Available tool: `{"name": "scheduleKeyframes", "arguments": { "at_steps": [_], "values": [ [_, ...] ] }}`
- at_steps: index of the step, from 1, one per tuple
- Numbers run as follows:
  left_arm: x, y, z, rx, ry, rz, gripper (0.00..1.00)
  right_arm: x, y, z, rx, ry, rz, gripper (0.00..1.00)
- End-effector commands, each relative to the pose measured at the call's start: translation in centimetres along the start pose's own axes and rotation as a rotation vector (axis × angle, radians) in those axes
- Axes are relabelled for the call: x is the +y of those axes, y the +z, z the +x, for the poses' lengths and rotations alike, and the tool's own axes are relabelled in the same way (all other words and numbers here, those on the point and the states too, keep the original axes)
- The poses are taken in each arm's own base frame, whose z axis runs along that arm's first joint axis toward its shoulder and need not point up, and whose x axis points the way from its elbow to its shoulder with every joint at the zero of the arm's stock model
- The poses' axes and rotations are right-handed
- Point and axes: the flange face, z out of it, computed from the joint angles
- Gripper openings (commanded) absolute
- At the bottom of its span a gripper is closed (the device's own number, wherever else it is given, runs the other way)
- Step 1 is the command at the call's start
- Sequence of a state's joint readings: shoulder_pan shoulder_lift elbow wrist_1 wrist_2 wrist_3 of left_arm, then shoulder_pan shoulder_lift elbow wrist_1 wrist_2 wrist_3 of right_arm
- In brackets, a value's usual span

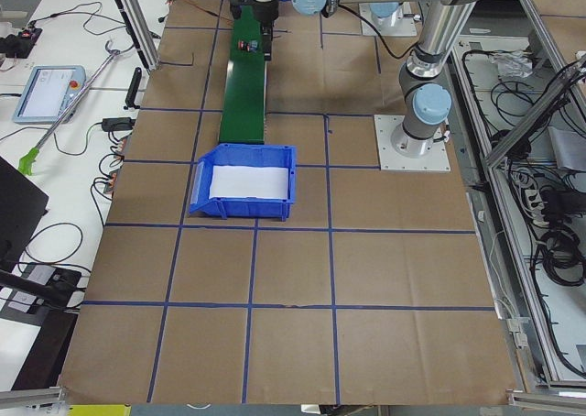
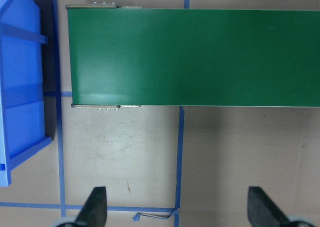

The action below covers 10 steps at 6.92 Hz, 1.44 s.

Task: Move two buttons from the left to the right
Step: 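Move the right gripper back to the belt and grasp the red button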

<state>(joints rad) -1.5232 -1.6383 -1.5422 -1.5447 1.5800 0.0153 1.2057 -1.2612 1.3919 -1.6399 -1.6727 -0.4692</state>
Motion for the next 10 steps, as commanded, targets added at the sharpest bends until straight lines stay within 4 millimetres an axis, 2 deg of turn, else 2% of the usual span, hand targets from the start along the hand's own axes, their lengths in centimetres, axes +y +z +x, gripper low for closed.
{"name": "scheduleKeyframes", "arguments": {
  "at_steps": [1,2,3,4,5,6,8,9,10],
  "values": [
    [0.0,0.0,0.0,0.0,0.0,0.001,1.0,-1.9,-2.7,-12.3,0.02,0.068,0.0,1.0],
    [0.0,0.0,0.0,0.0,0.0,0.001,1.0,-2.0,-3.2,-18.2,0.029,0.117,0.017,1.0],
    [0.0,-0.1,0.0,0.0,0.0,0.002,1.0,-1.8,-3.5,-22.1,0.022,0.165,0.027,1.0],
    [0.0,0.0,0.0,0.0,0.0,-0.001,1.0,-1.6,-3.3,-24.2,0.017,0.156,0.025,1.0],
    [0.0,0.0,0.0,0.0,0.0,-0.001,1.0,-1.7,-3.2,-24.3,0.015,0.157,0.036,1.0],
    [0.0,0.0,0.0,0.0,0.002,-0.001,1.0,-2.4,-2.1,-24.3,0.014,0.16,0.053,0.99],
    [0.0,0.0,0.0,0.0,0.002,-0.001,1.0,-1.7,1.4,-25.7,-0.093,0.156,0.084,0.99],
    [0.0,0.1,0.0,0.0,0.002,-0.003,1.0,-1.5,2.5,-25.8,-0.097,0.155,0.102,1.0],
    [0.0,0.1,0.0,0.0,0.002,-0.003,1.0,-2.2,2.9,-25.8,-0.097,0.157,0.134,1.0]
  ]
}}
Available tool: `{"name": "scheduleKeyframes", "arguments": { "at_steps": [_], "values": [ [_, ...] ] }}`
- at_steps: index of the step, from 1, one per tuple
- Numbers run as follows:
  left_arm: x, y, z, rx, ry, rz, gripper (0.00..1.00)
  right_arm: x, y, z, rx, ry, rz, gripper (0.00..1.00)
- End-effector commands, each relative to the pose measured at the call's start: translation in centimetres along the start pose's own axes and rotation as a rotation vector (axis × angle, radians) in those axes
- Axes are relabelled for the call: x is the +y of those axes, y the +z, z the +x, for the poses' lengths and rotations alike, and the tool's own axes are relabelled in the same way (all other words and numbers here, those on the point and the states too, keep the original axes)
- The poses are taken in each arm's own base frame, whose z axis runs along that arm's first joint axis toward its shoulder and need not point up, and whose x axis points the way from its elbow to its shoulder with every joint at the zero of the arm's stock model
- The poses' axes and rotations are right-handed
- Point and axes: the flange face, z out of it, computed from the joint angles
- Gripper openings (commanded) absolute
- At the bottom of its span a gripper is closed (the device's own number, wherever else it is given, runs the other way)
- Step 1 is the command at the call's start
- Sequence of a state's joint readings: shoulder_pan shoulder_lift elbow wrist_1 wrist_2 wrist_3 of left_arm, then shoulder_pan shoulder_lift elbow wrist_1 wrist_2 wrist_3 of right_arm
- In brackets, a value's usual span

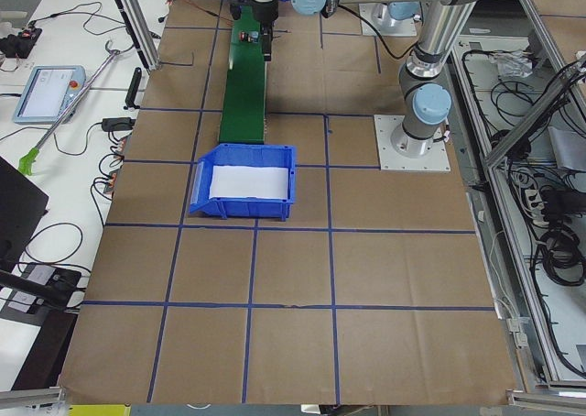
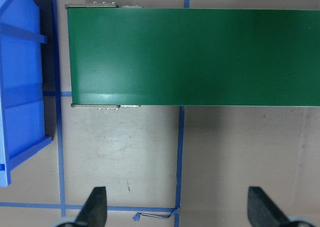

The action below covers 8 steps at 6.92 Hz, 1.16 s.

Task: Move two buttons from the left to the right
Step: 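Move the right gripper back to the belt and grasp the red button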

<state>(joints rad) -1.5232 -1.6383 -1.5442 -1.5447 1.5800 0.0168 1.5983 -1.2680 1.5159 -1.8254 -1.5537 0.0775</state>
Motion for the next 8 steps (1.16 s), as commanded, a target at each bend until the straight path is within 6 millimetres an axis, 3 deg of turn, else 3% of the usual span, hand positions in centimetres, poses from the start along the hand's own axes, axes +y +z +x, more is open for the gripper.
{"name": "scheduleKeyframes", "arguments": {
  "at_steps": [1,3,6,8],
  "values": [
    [0.0,0.0,0.0,0.0,0.0,0.0,1.0,-0.7,2.5,-0.2,-0.011,0.016,0.008,0.99],
    [0.0,0.0,0.0,0.0,0.0,0.0,1.0,-2.1,5.2,-0.4,-0.012,0.041,-0.002,0.99],
    [0.0,0.0,0.0,0.0,0.0,0.0,1.0,-3.0,7.6,-2.5,-0.016,0.051,0.011,0.99],
    [0.0,0.0,0.0,0.0,0.0,0.0,1.0,-3.4,7.9,-2.8,-0.018,0.055,0.029,0.99]
  ]
}}
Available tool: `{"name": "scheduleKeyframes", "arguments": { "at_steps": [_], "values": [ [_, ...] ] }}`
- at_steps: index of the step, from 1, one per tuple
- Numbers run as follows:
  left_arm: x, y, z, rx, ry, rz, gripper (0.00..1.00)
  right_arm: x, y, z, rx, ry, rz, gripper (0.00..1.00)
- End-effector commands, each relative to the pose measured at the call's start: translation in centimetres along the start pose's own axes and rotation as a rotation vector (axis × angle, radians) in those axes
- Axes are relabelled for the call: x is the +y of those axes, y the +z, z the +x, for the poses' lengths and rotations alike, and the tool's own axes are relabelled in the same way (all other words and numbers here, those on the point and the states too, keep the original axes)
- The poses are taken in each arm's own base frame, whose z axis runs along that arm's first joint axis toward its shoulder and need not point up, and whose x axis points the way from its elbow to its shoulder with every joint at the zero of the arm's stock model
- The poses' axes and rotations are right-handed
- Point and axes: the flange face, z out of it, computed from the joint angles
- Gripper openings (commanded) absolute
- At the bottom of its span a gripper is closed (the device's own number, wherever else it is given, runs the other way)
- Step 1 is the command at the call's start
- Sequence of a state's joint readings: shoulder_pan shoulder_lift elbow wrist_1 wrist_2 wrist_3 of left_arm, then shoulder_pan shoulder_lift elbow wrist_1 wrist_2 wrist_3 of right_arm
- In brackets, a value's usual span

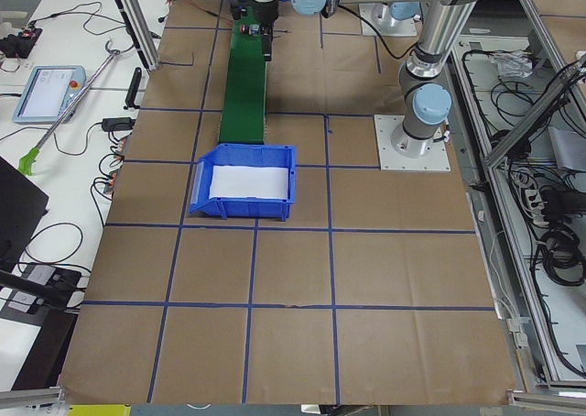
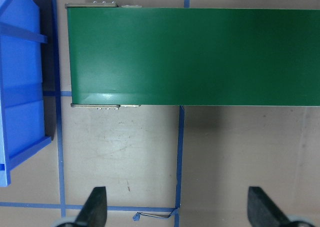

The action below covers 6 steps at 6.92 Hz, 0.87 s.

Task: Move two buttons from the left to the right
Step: 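Move the right gripper back to the belt and grasp the red button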

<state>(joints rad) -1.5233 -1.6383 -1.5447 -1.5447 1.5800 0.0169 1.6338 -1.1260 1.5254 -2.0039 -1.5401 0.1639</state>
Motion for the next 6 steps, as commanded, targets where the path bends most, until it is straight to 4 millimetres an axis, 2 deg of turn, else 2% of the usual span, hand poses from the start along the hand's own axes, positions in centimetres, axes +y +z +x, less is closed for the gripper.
{"name": "scheduleKeyframes", "arguments": {
  "at_steps": [1,4,6],
  "values": [
    [0.0,0.0,0.0,0.0,0.0,0.0,1.0,-0.1,0.3,-0.2,-0.002,0.012,0.004,0.99],
    [0.0,0.0,0.0,0.0,0.0,0.0,1.0,0.4,1.3,-0.5,-0.039,0.014,-0.026,0.99],
    [0.0,0.0,0.0,0.0,0.0,0.0,1.0,0.5,4.2,-0.3,-0.025,0.008,-0.072,0.99]
  ]
}}
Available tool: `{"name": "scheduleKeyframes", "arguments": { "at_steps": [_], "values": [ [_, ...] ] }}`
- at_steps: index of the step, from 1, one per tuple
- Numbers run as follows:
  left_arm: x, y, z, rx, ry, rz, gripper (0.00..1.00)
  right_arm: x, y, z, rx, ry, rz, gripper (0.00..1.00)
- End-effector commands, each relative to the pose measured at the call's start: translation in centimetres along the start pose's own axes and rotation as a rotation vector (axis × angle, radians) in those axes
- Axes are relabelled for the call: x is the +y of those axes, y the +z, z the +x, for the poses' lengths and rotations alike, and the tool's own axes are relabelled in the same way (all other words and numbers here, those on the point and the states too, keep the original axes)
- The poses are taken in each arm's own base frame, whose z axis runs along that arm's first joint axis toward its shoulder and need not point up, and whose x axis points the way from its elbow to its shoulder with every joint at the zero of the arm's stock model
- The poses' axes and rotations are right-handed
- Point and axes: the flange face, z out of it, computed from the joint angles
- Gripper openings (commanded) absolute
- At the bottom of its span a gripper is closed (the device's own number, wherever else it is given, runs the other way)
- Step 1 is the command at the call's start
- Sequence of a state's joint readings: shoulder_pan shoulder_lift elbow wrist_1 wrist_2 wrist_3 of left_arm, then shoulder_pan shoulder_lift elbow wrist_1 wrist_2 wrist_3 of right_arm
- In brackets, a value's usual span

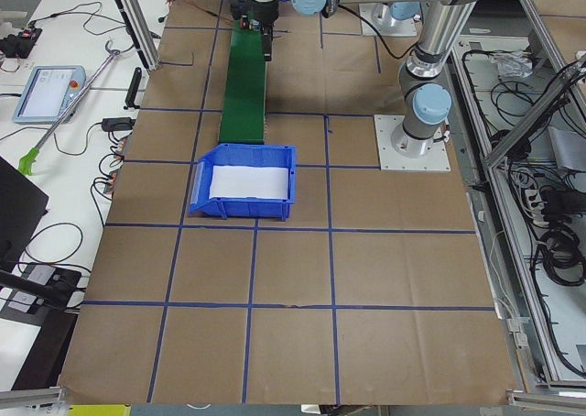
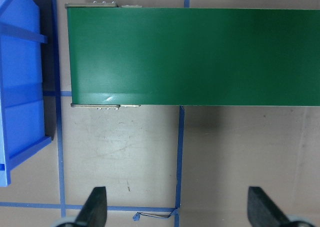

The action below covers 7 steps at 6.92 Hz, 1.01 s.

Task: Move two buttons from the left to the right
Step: 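Move the right gripper back to the belt and grasp the red button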

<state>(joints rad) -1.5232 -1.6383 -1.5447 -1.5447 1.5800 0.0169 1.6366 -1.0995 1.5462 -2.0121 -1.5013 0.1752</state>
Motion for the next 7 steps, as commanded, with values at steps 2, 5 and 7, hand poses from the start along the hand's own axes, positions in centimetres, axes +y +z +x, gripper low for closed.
{"name": "scheduleKeyframes", "arguments": {
  "at_steps": [2,5,7],
  "values": [
    [0.0,0.0,0.0,0.0,0.0,0.0,1.0,0.4,2.6,0.8,0.028,-0.005,-0.047,0.87],
    [0.0,-0.1,0.0,0.0,0.0,0.006,1.0,-0.2,1.7,3.3,0.114,-0.021,-0.042,0.07],
    [0.0,-0.1,0.0,0.0,0.0,0.006,1.0,-0.6,-2.6,8.4,0.124,-0.026,-0.033,0.06]
  ]
}}
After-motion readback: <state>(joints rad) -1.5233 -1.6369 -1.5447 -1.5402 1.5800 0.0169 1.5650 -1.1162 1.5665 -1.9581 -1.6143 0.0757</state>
